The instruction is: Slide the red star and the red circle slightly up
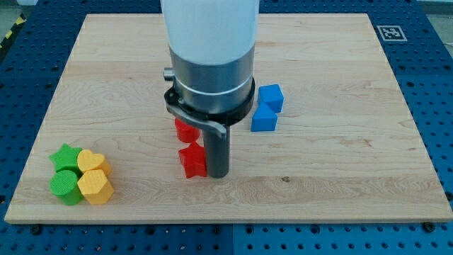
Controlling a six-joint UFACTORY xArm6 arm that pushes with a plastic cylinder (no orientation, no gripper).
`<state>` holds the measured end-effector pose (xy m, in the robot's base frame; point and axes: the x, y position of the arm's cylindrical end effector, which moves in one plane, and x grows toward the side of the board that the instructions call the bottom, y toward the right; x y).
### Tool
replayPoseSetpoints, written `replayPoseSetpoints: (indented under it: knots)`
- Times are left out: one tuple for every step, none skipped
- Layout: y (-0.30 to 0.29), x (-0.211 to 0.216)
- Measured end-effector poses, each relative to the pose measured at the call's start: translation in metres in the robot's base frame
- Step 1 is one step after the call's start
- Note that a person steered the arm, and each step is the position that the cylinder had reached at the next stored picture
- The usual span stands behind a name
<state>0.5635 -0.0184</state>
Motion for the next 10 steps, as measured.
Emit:
replayPoseSetpoints:
  knots:
    - [-0.010,0.002]
    - [-0.027,0.002]
    - [-0.032,0.002]
    - [-0.043,0.002]
    - [-0.047,0.002]
    - [-0.047,0.002]
    - [-0.047,-0.004]
    - [-0.047,-0.010]
    - [-0.047,-0.010]
    - [-0.047,-0.016]
